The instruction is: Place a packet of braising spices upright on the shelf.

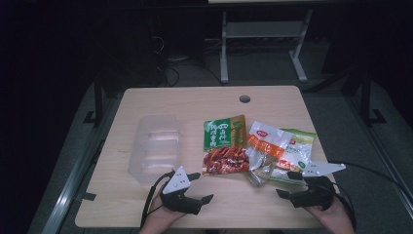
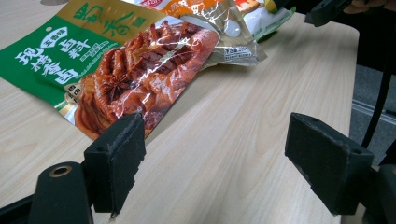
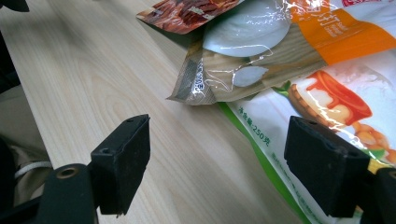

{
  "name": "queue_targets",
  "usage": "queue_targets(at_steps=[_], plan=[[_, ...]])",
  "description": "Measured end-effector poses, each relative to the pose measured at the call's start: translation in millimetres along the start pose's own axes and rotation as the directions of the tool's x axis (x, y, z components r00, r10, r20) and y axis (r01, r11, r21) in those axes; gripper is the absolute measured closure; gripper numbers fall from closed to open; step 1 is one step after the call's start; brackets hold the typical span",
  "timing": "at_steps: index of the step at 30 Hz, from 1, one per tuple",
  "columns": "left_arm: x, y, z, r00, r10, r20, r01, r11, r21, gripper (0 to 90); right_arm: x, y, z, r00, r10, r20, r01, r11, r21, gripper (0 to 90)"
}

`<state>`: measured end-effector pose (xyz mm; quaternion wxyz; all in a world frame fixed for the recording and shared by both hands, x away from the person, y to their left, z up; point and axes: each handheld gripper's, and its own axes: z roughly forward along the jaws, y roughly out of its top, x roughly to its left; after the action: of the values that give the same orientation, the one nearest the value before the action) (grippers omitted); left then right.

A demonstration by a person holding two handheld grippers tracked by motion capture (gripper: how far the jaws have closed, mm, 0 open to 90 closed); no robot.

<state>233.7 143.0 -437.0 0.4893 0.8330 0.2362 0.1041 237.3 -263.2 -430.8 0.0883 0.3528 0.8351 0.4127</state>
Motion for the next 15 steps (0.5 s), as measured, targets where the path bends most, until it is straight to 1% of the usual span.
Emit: queue_targets(at_steps=[2, 3, 4, 5, 11, 12, 13, 15], plan=[[1.1, 0.9, 1.2, 1.0, -0.004, 0.007, 0.004, 1.0, -0.005, 21.2, -0.6, -0.8, -0.1, 1.0, -0.005, -0.003, 0.005, 1.0, -0.001, 22.0], [1.7, 1.2, 1.2, 1.0, -0.002, 0.004, 0.002, 1.0, -0.002, 22.7, -1.4, -1.8, -0.2, 0.9999, -0.009, -0.006, 0.009, 1.0, -0.006, 22.0], [2.5, 1.5, 1.2, 1.0, -0.003, 0.001, 0.003, 1.0, 0.001, 22.8, -1.6, -2.0, -0.6, 0.9999, 0.0, -0.011, 0.0, 1.0, -0.005, 21.9], [3.1, 1.6, 1.4, 0.9998, -0.015, -0.01, 0.015, 0.9999, -0.004, 22.8, -1.7, -2.0, -0.7, 0.9999, 0.005, -0.013, -0.005, 1.0, -0.008, 22.0], [3.4, 1.8, 0.6, 0.9998, -0.002, -0.018, 0.002, 1.0, 0.001, 24.2, -1.8, 1.2, 2.5, 0.9998, 0.003, -0.019, -0.003, 1.0, -0.01, 22.0], [3.4, 1.9, 0.4, 0.9999, -0.002, -0.016, 0.002, 1.0, 0.002, 25.0, -1.6, 3.8, 3.8, 0.9998, -0.006, -0.021, 0.006, 1.0, -0.01, 22.0], [3.5, 1.9, 0.3, 0.9999, -0.003, -0.015, 0.003, 1.0, 0.002, 25.3, -1.3, 4.8, 4.2, 0.9998, 0.0, -0.022, 0.0, 1.0, -0.01, 22.0], [3.6, 2.7, 0.6, 0.9998, -0.009, -0.017, 0.008, 1.0, -0.004, 25.4, -1.7, 7.4, 5.5, 0.9996, -0.005, -0.027, 0.005, 1.0, -0.017, 21.9]])
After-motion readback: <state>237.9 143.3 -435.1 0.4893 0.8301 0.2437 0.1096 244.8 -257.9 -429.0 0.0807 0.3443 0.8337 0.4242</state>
